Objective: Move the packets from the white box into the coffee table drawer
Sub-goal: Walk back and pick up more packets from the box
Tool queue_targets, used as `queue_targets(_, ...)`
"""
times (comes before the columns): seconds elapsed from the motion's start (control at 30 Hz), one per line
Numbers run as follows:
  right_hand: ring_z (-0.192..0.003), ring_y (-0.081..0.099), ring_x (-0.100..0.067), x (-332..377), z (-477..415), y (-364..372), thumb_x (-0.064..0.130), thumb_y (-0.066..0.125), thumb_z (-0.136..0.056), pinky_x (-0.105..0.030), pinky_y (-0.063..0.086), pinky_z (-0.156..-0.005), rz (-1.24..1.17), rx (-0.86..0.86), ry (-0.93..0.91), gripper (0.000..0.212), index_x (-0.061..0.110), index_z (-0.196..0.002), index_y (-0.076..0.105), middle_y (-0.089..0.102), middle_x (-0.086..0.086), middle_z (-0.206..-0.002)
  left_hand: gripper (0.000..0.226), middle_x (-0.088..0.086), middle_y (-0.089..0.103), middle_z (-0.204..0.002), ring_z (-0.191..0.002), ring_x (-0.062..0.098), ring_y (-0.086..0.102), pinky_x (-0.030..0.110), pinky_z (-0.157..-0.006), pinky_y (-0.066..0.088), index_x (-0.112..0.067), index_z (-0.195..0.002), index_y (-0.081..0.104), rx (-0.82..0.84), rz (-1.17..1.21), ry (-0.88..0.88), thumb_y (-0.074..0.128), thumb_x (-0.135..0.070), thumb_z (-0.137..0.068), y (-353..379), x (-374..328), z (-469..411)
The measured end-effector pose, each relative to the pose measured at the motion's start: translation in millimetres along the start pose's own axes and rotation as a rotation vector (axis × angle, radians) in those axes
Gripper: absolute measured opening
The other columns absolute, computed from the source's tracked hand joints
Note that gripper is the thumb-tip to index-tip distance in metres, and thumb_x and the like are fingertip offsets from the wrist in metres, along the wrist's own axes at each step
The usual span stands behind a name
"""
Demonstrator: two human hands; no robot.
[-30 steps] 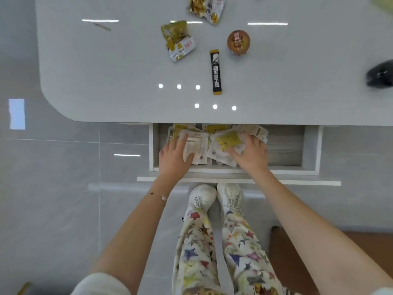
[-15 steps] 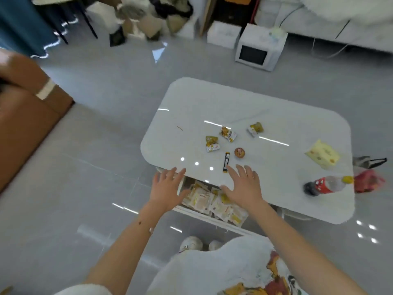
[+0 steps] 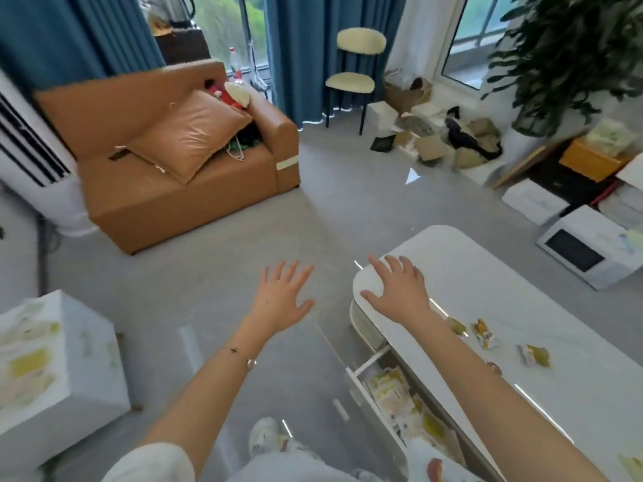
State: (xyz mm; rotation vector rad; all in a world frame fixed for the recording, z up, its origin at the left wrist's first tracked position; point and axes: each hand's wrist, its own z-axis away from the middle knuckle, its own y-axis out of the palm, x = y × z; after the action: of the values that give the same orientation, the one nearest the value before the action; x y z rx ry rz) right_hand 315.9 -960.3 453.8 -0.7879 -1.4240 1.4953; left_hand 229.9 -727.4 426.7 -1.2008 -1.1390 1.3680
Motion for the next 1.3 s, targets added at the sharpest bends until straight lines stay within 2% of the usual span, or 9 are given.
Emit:
queue_targets(0.17,-0.144,0.017,-0.030,102.6,-45.6,-3.2,0.057,0.052,-0.087,-0.046,0.015,-0.116,0.026,0.045,-0.141,0.080,0.035,-0.153,0.012,0.023,-0.006,-0.157,0.090,0.003,0.019,-0.159,-0.145,0.031,0.016,0.048,-0.116,0.006,-0.032,-0.152,0.015,-0.033,0.020,-0.179,0.007,-0.070,-0.071,-23.8,91.3,22.6)
queue_targets(0.33,-0.145,0.014,-0.028,209.4,-86.9,-0.7,0.055,0.053,-0.088,-0.042,0.018,-0.114,-0.011,0.046,-0.280,0.080,0.035,-0.153,0.010,0.021,-0.005,-0.157,0.078,0.003,0.015,-0.160,-0.146,0.031,0.012,0.049,-0.116,0.006,-0.031,-0.152,0.012,-0.096,0.021,-0.331,0.025,-0.064,-0.083,-41.2,190.0,37.6)
queue_targets(0.43,-0.146,0.013,-0.028,253.1,-106.8,4.3,0.055,0.051,-0.089,-0.042,0.019,-0.113,0.008,0.054,-0.330,0.080,0.035,-0.153,0.009,0.021,-0.005,-0.157,0.072,0.002,0.013,-0.160,-0.146,0.029,0.010,0.048,-0.117,0.005,-0.031,-0.153,0.010,-0.113,0.019,-0.364,0.038,-0.059,-0.092,-46.5,226.0,44.3)
queue_targets(0.57,-0.146,0.012,-0.029,317.0,-136.4,13.1,0.057,0.049,-0.089,-0.043,0.019,-0.114,0.013,0.094,-0.398,0.079,0.033,-0.153,0.009,0.021,-0.005,-0.157,0.072,0.002,0.013,-0.160,-0.147,0.029,0.009,0.048,-0.117,0.003,-0.031,-0.153,0.009,-0.117,0.028,-0.422,0.041,-0.055,-0.094,-46.7,277.2,61.3)
queue_targets(0.97,-0.144,0.017,-0.029,440.4,-244.9,25.8,0.057,0.052,-0.088,-0.042,0.023,-0.112,0.075,0.156,-0.653,0.079,0.032,-0.153,0.013,0.025,-0.005,-0.155,0.070,0.000,0.012,-0.160,-0.147,0.028,0.006,0.050,-0.118,0.004,-0.032,-0.152,0.007,-0.061,0.062,-0.703,0.037,-0.056,-0.094,-47.0,380.4,50.4)
queue_targets(1.3,-0.144,0.017,-0.026,537.0,-334.8,50.0,0.055,0.054,-0.085,-0.041,0.020,-0.114,0.181,0.269,-1.003,0.080,0.034,-0.152,0.015,0.024,-0.004,-0.155,0.069,-0.002,0.014,-0.160,-0.146,0.025,0.011,0.047,-0.117,0.007,-0.033,-0.152,0.008,-0.081,0.102,-0.971,0.036,-0.057,-0.093,-37.5,442.8,13.7)
